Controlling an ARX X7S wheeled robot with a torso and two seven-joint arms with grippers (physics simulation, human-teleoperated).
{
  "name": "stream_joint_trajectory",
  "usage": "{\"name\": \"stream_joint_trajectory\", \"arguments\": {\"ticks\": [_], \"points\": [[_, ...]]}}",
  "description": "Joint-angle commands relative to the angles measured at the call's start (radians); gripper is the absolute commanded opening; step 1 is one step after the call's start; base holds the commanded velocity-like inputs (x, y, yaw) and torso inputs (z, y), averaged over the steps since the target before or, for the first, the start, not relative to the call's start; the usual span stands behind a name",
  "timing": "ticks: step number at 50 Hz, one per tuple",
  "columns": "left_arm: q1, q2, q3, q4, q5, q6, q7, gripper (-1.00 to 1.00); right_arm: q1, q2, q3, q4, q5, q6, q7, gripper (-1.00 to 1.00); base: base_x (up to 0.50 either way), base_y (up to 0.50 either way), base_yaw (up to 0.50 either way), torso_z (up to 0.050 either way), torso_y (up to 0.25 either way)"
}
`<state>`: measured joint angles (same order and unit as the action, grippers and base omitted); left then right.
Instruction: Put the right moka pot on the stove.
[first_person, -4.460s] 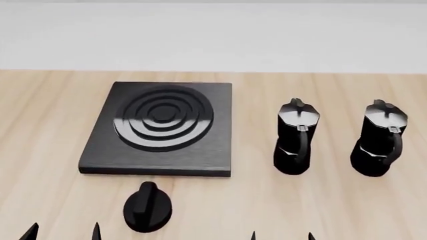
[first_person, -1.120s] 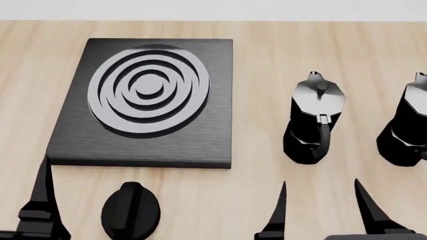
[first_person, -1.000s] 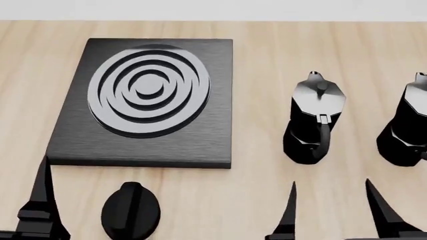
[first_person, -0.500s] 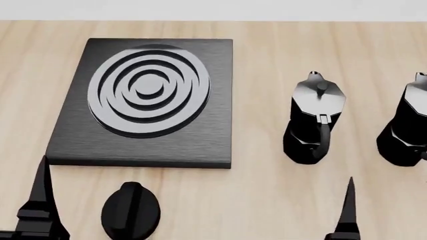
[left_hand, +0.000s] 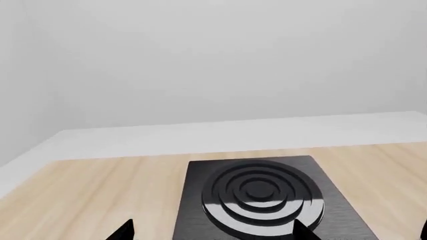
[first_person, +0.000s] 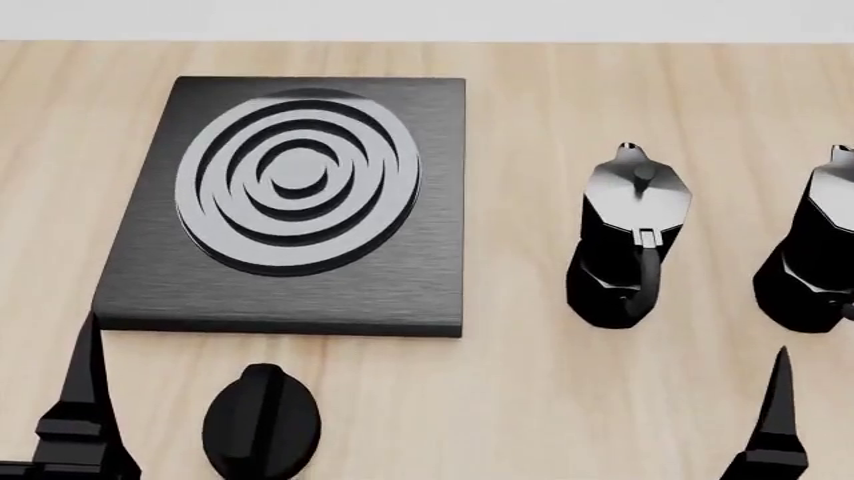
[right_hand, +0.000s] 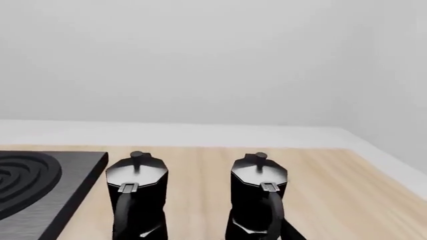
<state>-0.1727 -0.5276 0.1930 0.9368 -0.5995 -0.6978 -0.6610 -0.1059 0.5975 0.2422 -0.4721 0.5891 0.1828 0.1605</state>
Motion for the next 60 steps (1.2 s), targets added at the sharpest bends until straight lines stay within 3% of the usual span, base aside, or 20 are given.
{"name": "stream_joint_trajectory", "arguments": {"ticks": [1,60], "points": [[-0.002,-0.006,0.005,-0.003,-0.003,0.005,-0.009,1.00,0.020,0.016,0.025,0.059,0.019,-0.002,-0.016,1.00,0.00,0.00,0.00,0.000,0.000],[-0.013,-0.024,0.021,-0.011,-0.018,0.013,-0.045,1.00,0.452,0.069,-0.143,0.533,-0.012,0.111,-0.108,1.00,0.00,0.00,0.00,0.000,0.000]]}}
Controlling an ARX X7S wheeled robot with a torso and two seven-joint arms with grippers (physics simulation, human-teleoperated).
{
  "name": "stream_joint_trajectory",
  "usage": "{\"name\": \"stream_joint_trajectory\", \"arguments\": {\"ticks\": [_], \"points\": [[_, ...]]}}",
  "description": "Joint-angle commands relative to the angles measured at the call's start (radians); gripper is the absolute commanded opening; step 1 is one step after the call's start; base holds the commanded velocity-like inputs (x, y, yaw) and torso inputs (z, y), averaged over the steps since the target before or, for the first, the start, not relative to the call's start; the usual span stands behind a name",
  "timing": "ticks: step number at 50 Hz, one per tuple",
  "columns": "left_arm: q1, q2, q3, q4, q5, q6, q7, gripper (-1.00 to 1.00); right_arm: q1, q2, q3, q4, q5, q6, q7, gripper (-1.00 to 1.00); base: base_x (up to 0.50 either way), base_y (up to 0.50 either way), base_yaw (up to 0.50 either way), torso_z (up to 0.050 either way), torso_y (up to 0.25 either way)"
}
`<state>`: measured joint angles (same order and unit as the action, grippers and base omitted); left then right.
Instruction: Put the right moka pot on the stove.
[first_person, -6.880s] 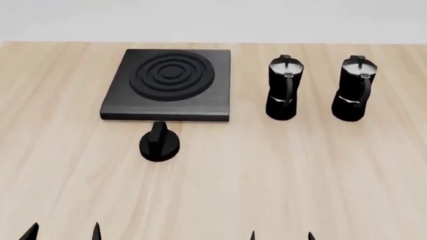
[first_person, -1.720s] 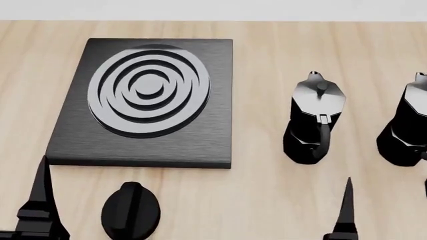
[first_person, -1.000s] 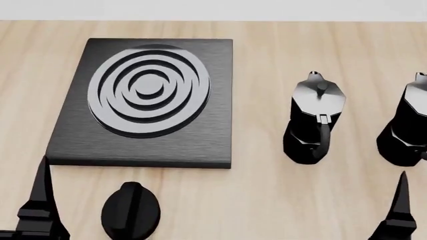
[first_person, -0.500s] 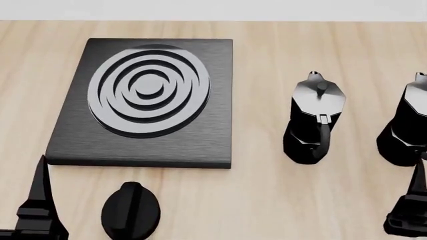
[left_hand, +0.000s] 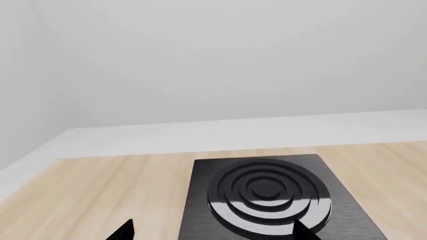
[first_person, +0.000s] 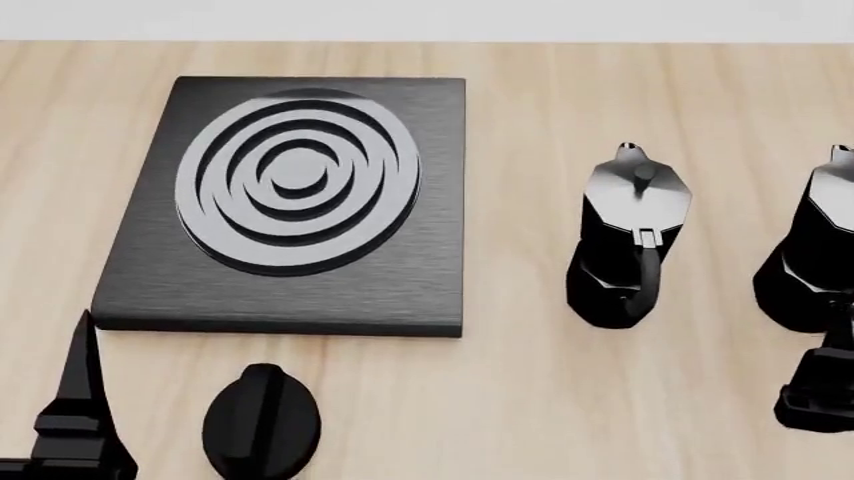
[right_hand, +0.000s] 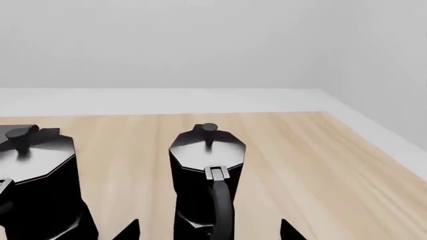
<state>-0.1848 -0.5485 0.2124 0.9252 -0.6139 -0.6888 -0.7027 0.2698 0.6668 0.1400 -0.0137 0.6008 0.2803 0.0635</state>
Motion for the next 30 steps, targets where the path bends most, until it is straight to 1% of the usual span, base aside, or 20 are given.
{"name": "stream_joint_trajectory", "arguments": {"ticks": [1,8,10,12,13,15,20,21,24,26,28,30], "points": [[-0.004,-0.003,0.000,0.003,-0.009,-0.002,-0.006,1.00,0.081,0.003,-0.040,0.068,-0.018,0.026,-0.008,1.00,0.00,0.00,0.00,0.000,0.000],[-0.004,-0.005,0.003,-0.001,-0.007,0.004,-0.006,1.00,0.110,0.004,-0.060,0.095,-0.036,0.032,-0.008,1.00,0.00,0.00,0.00,0.000,0.000],[-0.005,-0.005,0.002,0.001,-0.009,0.003,-0.008,1.00,0.112,-0.010,-0.067,0.139,-0.053,-0.005,-0.023,1.00,0.00,0.00,0.00,0.000,0.000],[-0.004,-0.005,0.005,-0.001,-0.007,0.005,-0.008,1.00,0.125,-0.005,-0.071,0.139,-0.051,0.011,-0.021,1.00,0.00,0.00,0.00,0.000,0.000],[-0.005,-0.005,0.004,-0.001,-0.007,0.005,-0.009,1.00,0.115,-0.017,-0.074,0.163,-0.063,-0.022,-0.030,1.00,0.00,0.00,0.00,0.000,0.000],[-0.005,-0.006,0.005,-0.001,-0.008,0.005,-0.010,1.00,0.131,-0.004,-0.075,0.141,-0.052,0.017,-0.021,1.00,0.00,0.00,0.00,0.000,0.000],[-0.004,-0.008,0.006,-0.001,-0.007,0.007,-0.012,1.00,0.144,-0.004,-0.083,0.162,-0.063,0.013,-0.021,1.00,0.00,0.00,0.00,0.000,0.000],[-0.005,-0.008,0.006,-0.001,-0.008,0.006,-0.013,1.00,0.140,-0.018,-0.089,0.199,-0.080,-0.026,-0.034,1.00,0.00,0.00,0.00,0.000,0.000],[-0.007,-0.008,0.005,0.001,-0.012,0.004,-0.016,1.00,0.161,-0.013,-0.096,0.205,-0.080,-0.009,-0.034,1.00,0.00,0.00,0.00,0.000,0.000],[-0.009,-0.009,0.005,0.001,-0.014,0.001,-0.018,1.00,0.153,-0.028,-0.102,0.243,-0.098,-0.052,-0.046,1.00,0.00,0.00,0.00,0.000,0.000],[-0.006,-0.009,0.007,0.001,-0.012,0.005,-0.018,1.00,0.165,-0.012,-0.100,0.200,-0.080,0.001,-0.031,1.00,0.00,0.00,0.00,0.000,0.000],[-0.007,-0.010,0.006,0.002,-0.014,0.004,-0.020,1.00,0.177,-0.016,-0.105,0.224,-0.086,-0.010,-0.039,1.00,0.00,0.00,0.00,0.000,0.000]]}}
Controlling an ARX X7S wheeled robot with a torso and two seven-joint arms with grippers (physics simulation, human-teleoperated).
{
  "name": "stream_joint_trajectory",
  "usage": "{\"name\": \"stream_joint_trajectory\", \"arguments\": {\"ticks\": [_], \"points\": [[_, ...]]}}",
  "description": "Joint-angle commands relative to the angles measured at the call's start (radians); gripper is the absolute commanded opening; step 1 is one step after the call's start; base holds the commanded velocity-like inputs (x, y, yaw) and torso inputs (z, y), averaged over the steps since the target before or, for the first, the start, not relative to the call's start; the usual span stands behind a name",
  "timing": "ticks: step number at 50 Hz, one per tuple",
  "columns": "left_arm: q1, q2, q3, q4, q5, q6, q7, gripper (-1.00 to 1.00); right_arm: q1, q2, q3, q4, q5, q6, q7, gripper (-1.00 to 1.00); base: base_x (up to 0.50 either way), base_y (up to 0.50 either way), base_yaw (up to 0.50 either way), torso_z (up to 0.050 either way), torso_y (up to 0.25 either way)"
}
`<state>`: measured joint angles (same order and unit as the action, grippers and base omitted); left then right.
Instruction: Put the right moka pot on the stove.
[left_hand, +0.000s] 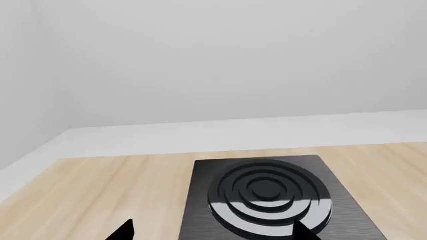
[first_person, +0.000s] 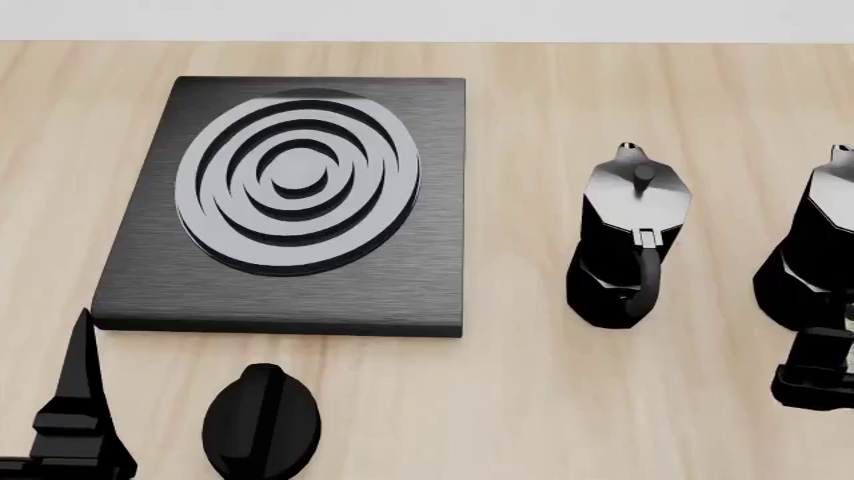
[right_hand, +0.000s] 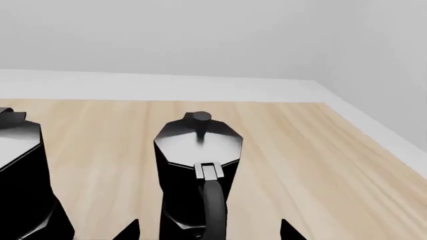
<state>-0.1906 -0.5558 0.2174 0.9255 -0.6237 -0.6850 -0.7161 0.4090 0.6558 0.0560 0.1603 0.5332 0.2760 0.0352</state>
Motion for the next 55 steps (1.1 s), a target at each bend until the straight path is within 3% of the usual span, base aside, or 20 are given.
{"name": "stream_joint_trajectory", "arguments": {"ticks": [1,24,28,34,43,50,51,55], "points": [[0.000,-0.003,0.002,0.001,-0.002,0.002,-0.006,1.00,0.046,-0.010,-0.025,0.070,-0.024,-0.016,-0.017,1.00,0.00,0.00,0.00,0.000,0.000],[-0.003,-0.007,0.011,-0.006,-0.002,0.013,-0.009,1.00,0.110,-0.054,-0.069,0.237,-0.081,-0.103,-0.051,1.00,0.00,0.00,0.00,0.000,0.000],[-0.006,-0.009,0.010,-0.003,-0.008,0.009,-0.012,1.00,0.139,-0.037,-0.074,0.200,-0.071,-0.040,-0.037,1.00,0.00,0.00,0.00,0.000,0.000],[-0.001,-0.010,0.015,-0.009,-0.002,0.020,-0.008,1.00,0.146,-0.060,-0.081,0.276,-0.094,-0.106,-0.051,1.00,0.00,0.00,0.00,0.000,0.000],[-0.005,-0.013,0.016,-0.008,-0.009,0.017,-0.011,1.00,0.176,-0.045,-0.085,0.246,-0.087,-0.052,-0.040,1.00,0.00,0.00,0.00,0.000,0.000],[-0.004,-0.015,0.017,-0.007,-0.010,0.020,-0.014,1.00,0.170,-0.066,-0.091,0.312,-0.108,-0.128,-0.059,1.00,0.00,0.00,0.00,0.000,0.000],[-0.006,-0.015,0.015,-0.005,-0.015,0.017,-0.016,1.00,0.181,-0.054,-0.091,0.281,-0.097,-0.086,-0.052,-1.00,0.00,0.00,0.00,0.000,0.000],[-0.006,-0.016,0.015,-0.007,-0.013,0.020,-0.017,1.00,0.169,-0.060,-0.085,0.289,-0.097,-0.104,-0.050,-1.00,0.00,0.00,0.00,0.000,0.000]]}}
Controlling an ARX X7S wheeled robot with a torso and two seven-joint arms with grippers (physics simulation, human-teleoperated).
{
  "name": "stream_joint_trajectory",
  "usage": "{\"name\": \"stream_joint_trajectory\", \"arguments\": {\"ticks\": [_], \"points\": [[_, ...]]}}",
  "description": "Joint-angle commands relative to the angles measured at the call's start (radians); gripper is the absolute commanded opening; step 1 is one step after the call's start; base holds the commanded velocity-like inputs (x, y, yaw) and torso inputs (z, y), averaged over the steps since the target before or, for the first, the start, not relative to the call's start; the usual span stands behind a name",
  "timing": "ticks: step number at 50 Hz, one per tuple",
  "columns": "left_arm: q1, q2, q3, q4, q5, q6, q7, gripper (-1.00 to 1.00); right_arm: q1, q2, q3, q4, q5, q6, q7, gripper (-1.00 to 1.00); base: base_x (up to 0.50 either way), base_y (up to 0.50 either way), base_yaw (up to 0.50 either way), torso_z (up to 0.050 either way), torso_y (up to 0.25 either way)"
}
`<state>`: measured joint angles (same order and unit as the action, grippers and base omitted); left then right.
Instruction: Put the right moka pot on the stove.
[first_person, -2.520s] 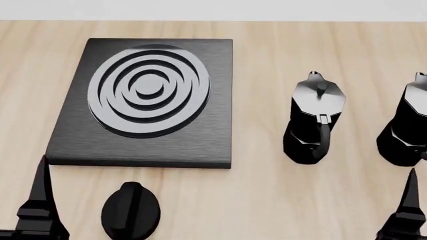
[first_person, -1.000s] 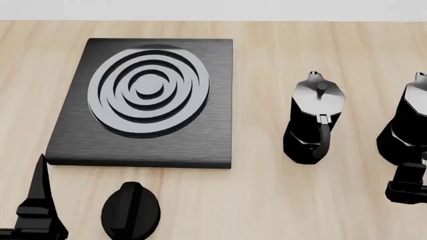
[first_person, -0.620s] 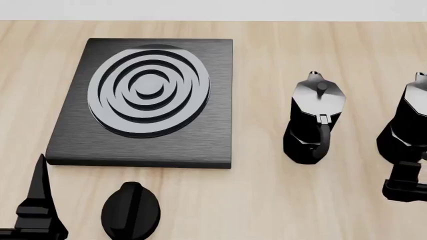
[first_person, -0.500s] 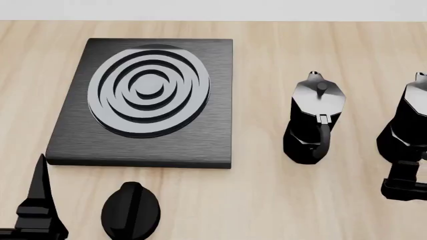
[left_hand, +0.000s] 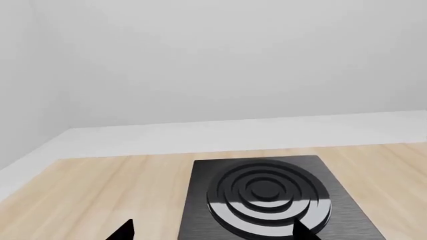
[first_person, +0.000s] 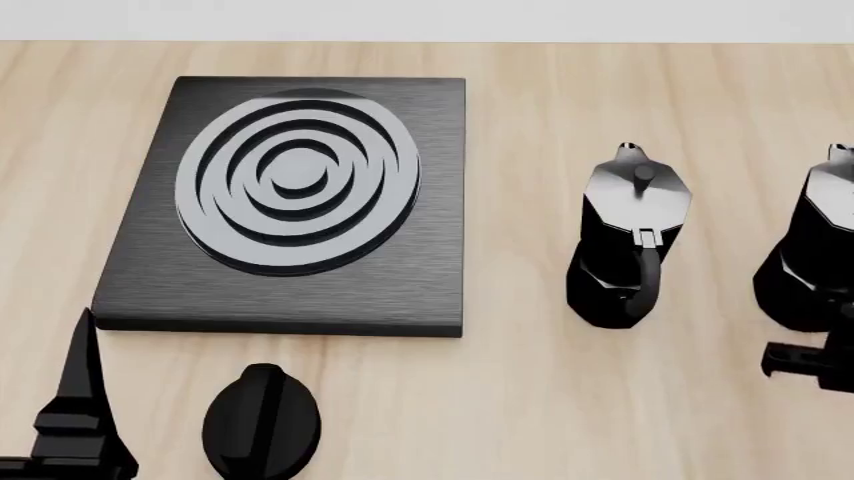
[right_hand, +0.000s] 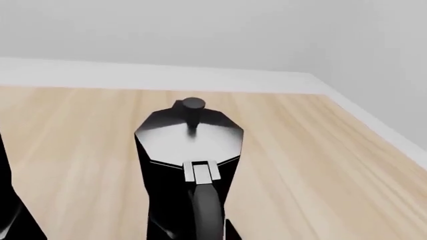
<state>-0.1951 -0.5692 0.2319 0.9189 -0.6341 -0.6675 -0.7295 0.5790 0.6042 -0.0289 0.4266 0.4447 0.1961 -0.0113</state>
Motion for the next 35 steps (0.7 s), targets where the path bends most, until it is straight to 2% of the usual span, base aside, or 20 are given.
{"name": "stream_joint_trajectory", "arguments": {"ticks": [1,6,8,10,17,35], "points": [[0.000,-0.003,0.002,-0.002,-0.001,0.005,-0.003,1.00,-0.008,-0.015,-0.001,0.041,-0.015,-0.049,-0.007,-1.00,0.00,0.00,0.00,0.000,0.000],[-0.002,-0.004,0.002,-0.002,-0.004,0.004,-0.006,1.00,-0.023,-0.008,0.007,0.011,-0.004,-0.036,-0.003,-1.00,0.00,0.00,0.00,0.000,0.000],[-0.004,-0.004,0.000,0.000,-0.007,0.002,-0.008,1.00,-0.018,0.012,0.013,-0.049,0.016,0.023,0.011,-1.00,0.00,0.00,0.00,0.000,0.000],[-0.004,-0.004,0.002,-0.002,-0.006,0.003,-0.008,1.00,-0.055,0.008,0.022,-0.071,0.018,-0.003,0.016,-1.00,0.00,0.00,0.00,0.000,0.000],[-0.002,-0.006,0.004,-0.004,-0.003,0.009,-0.010,1.00,-0.124,0.057,0.059,-0.304,0.088,0.114,0.070,-1.00,0.00,0.00,0.00,0.000,0.000],[-0.005,-0.010,0.004,0.001,-0.010,0.009,-0.020,1.00,-0.435,0.135,0.270,-0.731,0.246,0.182,0.170,-1.00,0.00,0.00,0.00,0.000,0.000]]}}
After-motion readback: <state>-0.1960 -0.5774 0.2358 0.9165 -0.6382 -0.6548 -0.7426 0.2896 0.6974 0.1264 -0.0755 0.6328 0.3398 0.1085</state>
